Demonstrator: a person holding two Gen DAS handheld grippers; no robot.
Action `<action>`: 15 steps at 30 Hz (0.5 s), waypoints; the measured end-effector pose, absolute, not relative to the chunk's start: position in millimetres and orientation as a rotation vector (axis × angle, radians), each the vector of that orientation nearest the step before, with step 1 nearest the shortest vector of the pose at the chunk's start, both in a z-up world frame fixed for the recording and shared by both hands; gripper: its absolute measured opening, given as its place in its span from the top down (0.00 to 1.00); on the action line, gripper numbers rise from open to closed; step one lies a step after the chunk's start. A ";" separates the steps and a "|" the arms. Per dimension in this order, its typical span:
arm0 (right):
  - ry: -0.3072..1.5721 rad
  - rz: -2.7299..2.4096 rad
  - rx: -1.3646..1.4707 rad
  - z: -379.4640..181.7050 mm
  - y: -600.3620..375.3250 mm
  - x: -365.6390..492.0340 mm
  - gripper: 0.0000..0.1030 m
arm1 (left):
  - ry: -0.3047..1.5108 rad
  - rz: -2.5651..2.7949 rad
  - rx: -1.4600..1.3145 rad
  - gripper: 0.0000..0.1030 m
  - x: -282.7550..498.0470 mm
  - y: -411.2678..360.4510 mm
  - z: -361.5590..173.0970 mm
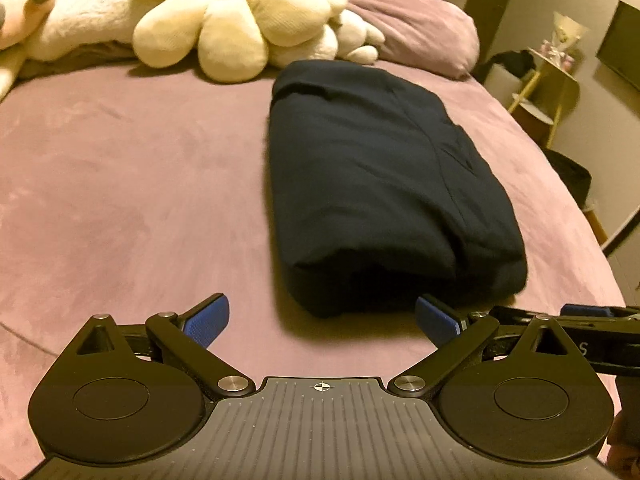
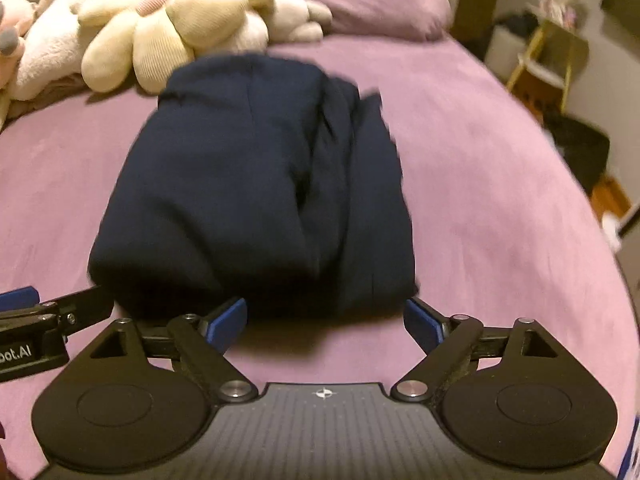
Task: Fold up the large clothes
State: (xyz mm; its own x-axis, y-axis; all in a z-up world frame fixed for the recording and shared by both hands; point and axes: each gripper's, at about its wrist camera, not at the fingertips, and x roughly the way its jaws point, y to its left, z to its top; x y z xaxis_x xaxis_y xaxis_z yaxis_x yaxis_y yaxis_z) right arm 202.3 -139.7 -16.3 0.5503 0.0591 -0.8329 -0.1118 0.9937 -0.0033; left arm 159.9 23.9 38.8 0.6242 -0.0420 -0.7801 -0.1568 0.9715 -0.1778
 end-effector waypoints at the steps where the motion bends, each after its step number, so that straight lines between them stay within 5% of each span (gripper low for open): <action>1: 0.995 0.103 -0.043 -16.4 -141.1 197.7 0.15 | 0.901 0.067 -0.235 0.01 156.5 23.0 40.0; 15: 0.952 0.090 -0.056 7.2 -135.2 155.2 0.09 | 0.916 0.085 -0.170 0.00 131.7 16.3 50.4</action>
